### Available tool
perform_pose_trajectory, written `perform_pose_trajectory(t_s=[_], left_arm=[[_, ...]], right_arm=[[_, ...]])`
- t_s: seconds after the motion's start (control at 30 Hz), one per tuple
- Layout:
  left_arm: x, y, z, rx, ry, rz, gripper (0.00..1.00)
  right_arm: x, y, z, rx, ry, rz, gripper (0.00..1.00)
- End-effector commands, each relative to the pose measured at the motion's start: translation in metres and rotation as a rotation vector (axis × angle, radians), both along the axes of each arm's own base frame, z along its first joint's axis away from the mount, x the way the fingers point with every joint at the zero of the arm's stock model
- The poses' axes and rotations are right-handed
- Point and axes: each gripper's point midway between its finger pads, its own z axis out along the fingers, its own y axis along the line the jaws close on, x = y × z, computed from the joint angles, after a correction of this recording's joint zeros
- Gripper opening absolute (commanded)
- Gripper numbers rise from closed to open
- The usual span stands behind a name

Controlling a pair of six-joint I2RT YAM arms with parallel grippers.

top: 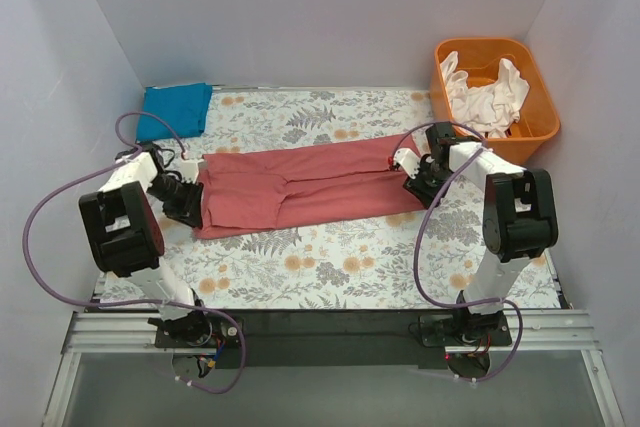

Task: Fold and stack the t-shirts
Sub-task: Fold the tshirt

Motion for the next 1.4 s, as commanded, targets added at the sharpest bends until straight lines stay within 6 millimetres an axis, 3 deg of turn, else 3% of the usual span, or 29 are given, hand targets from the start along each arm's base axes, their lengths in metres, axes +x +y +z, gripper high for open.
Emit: perform_pose_trajectory(t_s=[0.0,0.07,0.13,0.27,0.33,0.47,0.57,0.7,0.8,0.93,1.03,1.2,1.27,1.37], left_arm=[[0.016,-0.006,0.045,-0.048,-0.184,0.018,0.30],[0.022,-0.019,0.067,-0.110,-0.278,0.006,0.38],[0.021,-0.026,0.072,-0.142,-0.303,0.014,0.41],[0.014,-0.037,0.066,-0.182,-0.263,0.050,0.45],[0.014,-0.041,0.057,-0.194,-0.236,0.107,0.45],[0.016,-0.047,0.039,-0.186,-0.186,0.173,0.49],[0.016,-0.049,0.023,-0.178,-0.137,0.211,0.50],[0.023,-0.043,0.013,-0.139,-0.134,0.255,0.50],[0.026,-0.040,0.009,-0.113,-0.117,0.271,0.49],[0.024,-0.039,0.001,-0.100,-0.086,0.279,0.48],[0.025,-0.047,0.003,-0.129,-0.073,0.259,0.38],[0.034,-0.065,0.022,-0.210,-0.076,0.223,0.06],[0.050,-0.070,0.037,-0.232,-0.106,0.211,0.00],[0.073,-0.077,0.053,-0.288,-0.122,0.214,0.00]], right_arm=[[-0.002,0.038,0.051,0.153,0.007,0.010,0.51],[-0.001,0.071,0.075,0.282,0.006,-0.004,0.54],[0.003,0.108,0.098,0.367,-0.016,0.027,0.56],[-0.006,0.178,0.114,0.535,0.054,0.033,0.56],[-0.009,0.215,0.115,0.618,0.086,0.012,0.56],[-0.016,0.269,0.110,0.709,0.142,-0.012,0.57],[-0.034,0.313,0.104,0.745,0.202,0.009,0.60],[-0.053,0.349,0.096,0.766,0.253,0.044,0.61],[-0.056,0.357,0.087,0.756,0.260,0.057,0.61],[-0.047,0.349,0.072,0.712,0.219,0.046,0.61],[-0.038,0.334,0.065,0.695,0.207,0.022,0.61],[-0.019,0.294,0.058,0.660,0.189,-0.039,0.60],[-0.015,0.275,0.053,0.641,0.191,-0.071,0.60],[-0.014,0.258,0.051,0.621,0.176,-0.069,0.60]])
